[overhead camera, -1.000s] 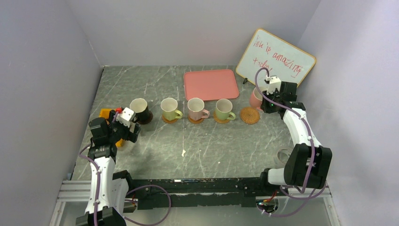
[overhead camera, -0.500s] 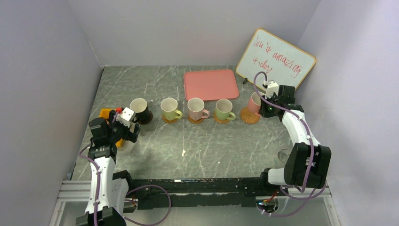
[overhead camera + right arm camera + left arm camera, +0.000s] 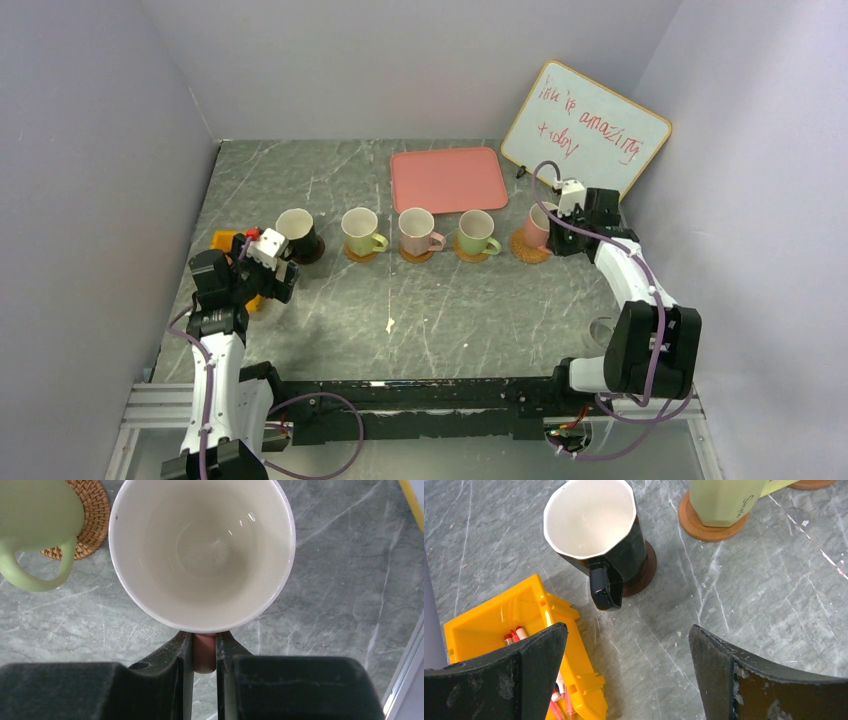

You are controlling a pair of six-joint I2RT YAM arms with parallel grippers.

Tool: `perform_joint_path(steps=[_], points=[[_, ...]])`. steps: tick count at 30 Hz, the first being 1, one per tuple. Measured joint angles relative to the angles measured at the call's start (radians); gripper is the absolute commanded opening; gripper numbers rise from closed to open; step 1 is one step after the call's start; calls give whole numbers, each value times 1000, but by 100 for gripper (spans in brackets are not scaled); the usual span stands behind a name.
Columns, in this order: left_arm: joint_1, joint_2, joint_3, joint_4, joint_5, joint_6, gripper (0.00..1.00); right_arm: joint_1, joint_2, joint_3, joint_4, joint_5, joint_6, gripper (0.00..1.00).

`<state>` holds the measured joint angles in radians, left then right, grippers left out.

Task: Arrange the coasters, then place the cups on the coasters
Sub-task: Place the cup on the coaster.

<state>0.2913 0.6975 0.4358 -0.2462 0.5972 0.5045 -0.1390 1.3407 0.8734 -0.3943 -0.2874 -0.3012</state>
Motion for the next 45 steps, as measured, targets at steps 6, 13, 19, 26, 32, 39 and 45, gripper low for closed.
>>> perform_joint_path(steps=[6,13,19,26,32,39,45], points=[[0,0,0,0,0,0,96,15,2,-7,7,17,-6,0],[0,0,0,0,0,0,96,24,12,-7,20,23,-6,0],[0,0,0,0,0,0,96,32,34,-7,23,32,-7,0],[0,0,0,0,0,0,96,36,42,-10,24,45,-13,0],[0,0,0,0,0,0,96,40,56,-11,30,51,-14,0],[0,0,0,0,0,0,96,45,66,-13,37,59,-18,6],[0,0,0,0,0,0,96,46,66,-14,38,62,-23,18]])
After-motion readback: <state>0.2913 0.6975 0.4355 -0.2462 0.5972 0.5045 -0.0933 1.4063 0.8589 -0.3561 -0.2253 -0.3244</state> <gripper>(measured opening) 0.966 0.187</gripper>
